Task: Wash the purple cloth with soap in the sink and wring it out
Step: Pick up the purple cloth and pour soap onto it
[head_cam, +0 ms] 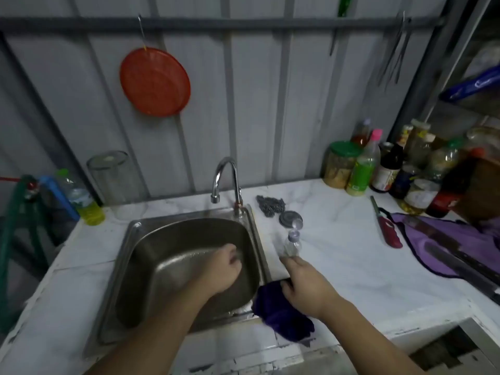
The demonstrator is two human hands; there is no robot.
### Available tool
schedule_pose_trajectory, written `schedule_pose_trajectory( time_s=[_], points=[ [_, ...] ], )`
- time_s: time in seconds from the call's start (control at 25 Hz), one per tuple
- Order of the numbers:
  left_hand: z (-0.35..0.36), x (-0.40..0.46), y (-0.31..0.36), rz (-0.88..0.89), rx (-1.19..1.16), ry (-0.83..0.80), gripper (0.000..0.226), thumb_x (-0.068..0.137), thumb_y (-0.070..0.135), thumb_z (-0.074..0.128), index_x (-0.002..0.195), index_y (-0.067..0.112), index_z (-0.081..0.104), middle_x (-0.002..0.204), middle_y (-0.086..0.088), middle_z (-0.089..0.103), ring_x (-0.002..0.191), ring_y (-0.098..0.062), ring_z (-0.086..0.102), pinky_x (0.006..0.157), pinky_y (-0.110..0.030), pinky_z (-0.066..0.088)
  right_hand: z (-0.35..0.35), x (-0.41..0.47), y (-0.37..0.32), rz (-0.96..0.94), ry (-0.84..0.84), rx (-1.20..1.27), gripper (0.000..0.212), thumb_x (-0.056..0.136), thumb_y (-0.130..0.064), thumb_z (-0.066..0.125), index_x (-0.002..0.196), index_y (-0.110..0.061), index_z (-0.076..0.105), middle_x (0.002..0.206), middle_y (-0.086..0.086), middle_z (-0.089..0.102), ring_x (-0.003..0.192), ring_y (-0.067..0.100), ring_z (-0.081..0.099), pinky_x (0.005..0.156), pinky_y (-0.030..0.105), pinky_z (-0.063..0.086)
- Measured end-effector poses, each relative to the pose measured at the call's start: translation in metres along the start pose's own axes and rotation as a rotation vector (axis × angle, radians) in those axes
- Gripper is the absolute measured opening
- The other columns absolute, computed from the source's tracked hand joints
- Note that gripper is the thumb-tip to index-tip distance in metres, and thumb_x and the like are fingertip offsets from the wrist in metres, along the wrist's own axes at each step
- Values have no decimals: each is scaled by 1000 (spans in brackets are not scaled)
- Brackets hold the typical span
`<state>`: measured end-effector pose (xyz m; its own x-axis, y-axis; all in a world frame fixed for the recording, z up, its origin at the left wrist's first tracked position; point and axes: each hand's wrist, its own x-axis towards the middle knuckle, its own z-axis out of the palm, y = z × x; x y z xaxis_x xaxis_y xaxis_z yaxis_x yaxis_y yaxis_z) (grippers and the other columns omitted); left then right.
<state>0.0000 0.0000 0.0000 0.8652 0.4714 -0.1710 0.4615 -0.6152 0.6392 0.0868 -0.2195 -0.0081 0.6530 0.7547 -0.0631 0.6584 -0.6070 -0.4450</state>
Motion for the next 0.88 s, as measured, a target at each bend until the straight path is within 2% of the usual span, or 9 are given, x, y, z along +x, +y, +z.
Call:
schedule_pose_trajectory(
  time_s=[0.16,0.28,0.44,0.56,0.68,0.76,0.8,0.88],
  points=[
    [51,-4,-5,-53,4,-165,55,101,29,55,151,12,43,145,-9,58,130,-23,56,108,-34,44,27,-10,33,106,-66,-28,45,96,-22,51,140,-14,51,138,6,58,121,24,54,102,33,46],
    [86,2,-3,-81,0,-206,55,100,30,57,151,13,44,149,-8,56,134,-24,53,111,-35,42,44,-10,55,148,-77,-24,51,97,-22,52,147,-13,47,150,6,50,130,26,50,110,32,41],
    [113,10,0,-91,23,-239,52,94,36,63,141,17,54,137,-5,63,120,-24,61,101,-38,49,57,-3,70,164,-87,-19,55,97,-23,55,150,-11,44,156,7,42,135,26,47,113,31,38],
    [120,14,1,-137,-10,-232,34,86,38,69,117,26,64,113,2,69,99,-17,67,84,-36,56,59,6,74,193,-34,20,56,96,-20,58,150,-10,43,154,11,42,131,27,51,110,33,43],
    [120,18,3,-200,-96,-300,16,74,32,73,82,32,59,85,10,65,75,-7,65,61,-24,53,61,16,85,267,-88,52,65,97,-25,59,155,-10,32,145,12,49,125,27,53,103,33,46],
    [117,20,6,-218,-149,-369,12,67,24,68,75,25,59,77,6,64,65,-7,63,55,-23,50,58,21,89,283,-142,14,53,95,-29,59,145,-13,46,130,11,57,117,28,57,95,32,48],
    [115,20,8,-221,-189,-388,12,65,23,66,76,21,60,75,3,64,63,-8,63,54,-23,49,55,22,89,262,-162,-39,42,94,-31,58,133,-16,56,122,10,60,113,29,58,91,31,48],
    [112,19,9,-222,-318,-420,19,63,22,63,82,18,61,76,0,64,63,-8,63,56,-23,48,51,24,88,207,-155,-99,26,91,-34,57,111,-21,66,107,2,62,103,26,56,87,30,44]
  ],
)
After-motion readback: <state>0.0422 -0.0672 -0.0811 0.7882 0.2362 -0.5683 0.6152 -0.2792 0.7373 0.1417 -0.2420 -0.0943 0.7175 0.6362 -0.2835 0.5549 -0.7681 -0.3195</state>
